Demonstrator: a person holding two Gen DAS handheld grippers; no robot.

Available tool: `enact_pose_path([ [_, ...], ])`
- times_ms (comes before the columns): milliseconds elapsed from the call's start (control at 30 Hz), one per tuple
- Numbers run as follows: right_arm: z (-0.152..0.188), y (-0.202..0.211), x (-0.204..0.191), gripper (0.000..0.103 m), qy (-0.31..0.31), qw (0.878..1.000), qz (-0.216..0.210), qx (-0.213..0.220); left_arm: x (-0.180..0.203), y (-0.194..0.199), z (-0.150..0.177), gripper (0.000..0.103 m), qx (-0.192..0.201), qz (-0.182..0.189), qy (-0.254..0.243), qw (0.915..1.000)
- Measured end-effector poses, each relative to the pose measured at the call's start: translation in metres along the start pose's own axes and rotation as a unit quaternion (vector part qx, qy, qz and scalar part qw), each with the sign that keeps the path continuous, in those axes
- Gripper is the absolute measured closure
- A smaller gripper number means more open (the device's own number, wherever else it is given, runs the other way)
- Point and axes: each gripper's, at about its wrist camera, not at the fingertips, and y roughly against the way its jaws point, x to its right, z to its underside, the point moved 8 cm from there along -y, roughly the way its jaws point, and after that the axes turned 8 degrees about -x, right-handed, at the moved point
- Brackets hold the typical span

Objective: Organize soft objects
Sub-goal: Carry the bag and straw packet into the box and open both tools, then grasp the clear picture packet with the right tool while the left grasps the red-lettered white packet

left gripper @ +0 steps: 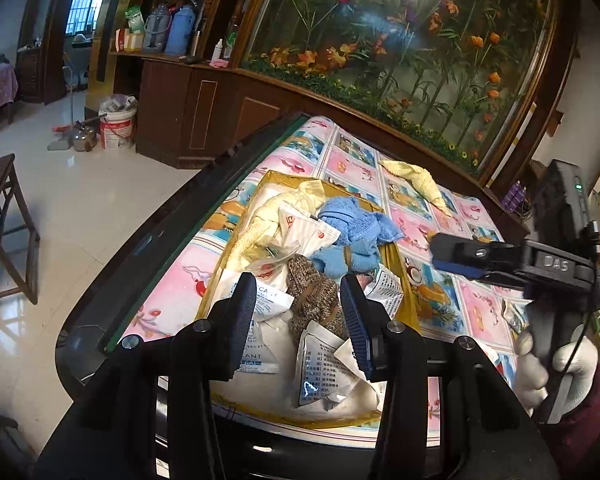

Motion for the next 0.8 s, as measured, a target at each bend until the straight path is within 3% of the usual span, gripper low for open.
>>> enact_pose_path([
  [200,0.025,-0.066,-0.011,0.032,-0.014,0.993,-0.022,-0.114,-0.003,0.006,-0.002,0.059,0.018,-0.034,-0.011,0.9992],
  [367,0.024,-0.03,-0.017,0.032,0.01,0.999,-0.008,-0.052,-0.004,0.011,-0.004,0.059,0.045,-0.086,-0.025,0.9949],
  [600,0.036,0.016,-0.009,0.031,0.049,0.997,0.052,0.018,0.007,0.008,-0.002,0.059,0.063,-0.189,-0.057,0.9784],
  [667,0.046,0.023,-0.005,0.031,0.057,0.996,0.07,0.028,0.009,0.008,-0.003,0.045,0.064,-0.218,-0.061,0.972],
  [800,0.059,0.035,0.011,0.031,0.067,0.992,0.104,0.041,0.016,0.004,-0.002,0.042,0.062,-0.236,-0.071,0.9672],
])
